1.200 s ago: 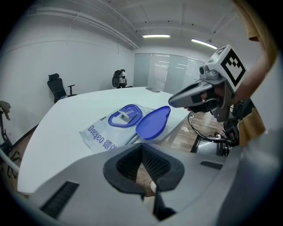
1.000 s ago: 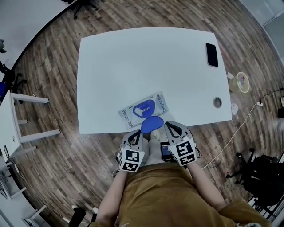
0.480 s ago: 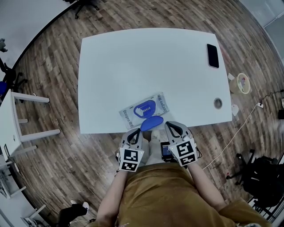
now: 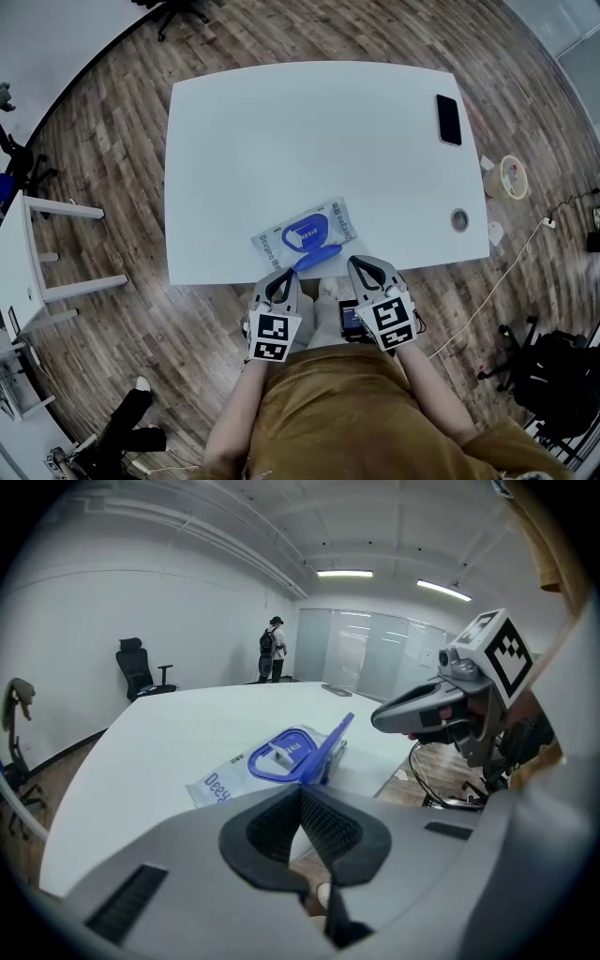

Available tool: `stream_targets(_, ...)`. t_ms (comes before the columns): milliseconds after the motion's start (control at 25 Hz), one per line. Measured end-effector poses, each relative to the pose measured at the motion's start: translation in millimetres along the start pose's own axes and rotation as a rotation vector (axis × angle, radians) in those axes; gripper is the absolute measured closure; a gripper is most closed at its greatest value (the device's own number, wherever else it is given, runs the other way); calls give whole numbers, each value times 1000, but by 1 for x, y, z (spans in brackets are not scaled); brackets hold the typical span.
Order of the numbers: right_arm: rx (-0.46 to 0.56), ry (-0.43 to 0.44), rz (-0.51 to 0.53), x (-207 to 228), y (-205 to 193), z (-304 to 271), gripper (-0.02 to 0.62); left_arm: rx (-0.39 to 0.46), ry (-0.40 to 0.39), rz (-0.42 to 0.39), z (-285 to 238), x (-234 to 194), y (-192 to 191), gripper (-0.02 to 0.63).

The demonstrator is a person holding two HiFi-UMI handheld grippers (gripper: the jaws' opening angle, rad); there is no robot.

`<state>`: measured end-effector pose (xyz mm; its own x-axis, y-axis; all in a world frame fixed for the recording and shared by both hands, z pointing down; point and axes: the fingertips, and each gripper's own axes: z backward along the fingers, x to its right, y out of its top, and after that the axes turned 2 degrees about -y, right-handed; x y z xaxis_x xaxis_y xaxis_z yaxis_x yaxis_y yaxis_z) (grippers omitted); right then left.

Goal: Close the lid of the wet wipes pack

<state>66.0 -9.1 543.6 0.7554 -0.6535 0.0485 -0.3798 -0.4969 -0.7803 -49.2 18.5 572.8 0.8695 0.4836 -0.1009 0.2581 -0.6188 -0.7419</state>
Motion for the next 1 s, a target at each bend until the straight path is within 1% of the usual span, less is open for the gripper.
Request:
stream_targets(240, 3, 9, 10, 0, 5, -4, 588, 7, 12, 2, -2, -6, 6, 601)
stream_targets(1000, -15, 24, 7, -3, 19, -32, 588, 7, 5, 16, -14, -33, 15, 601)
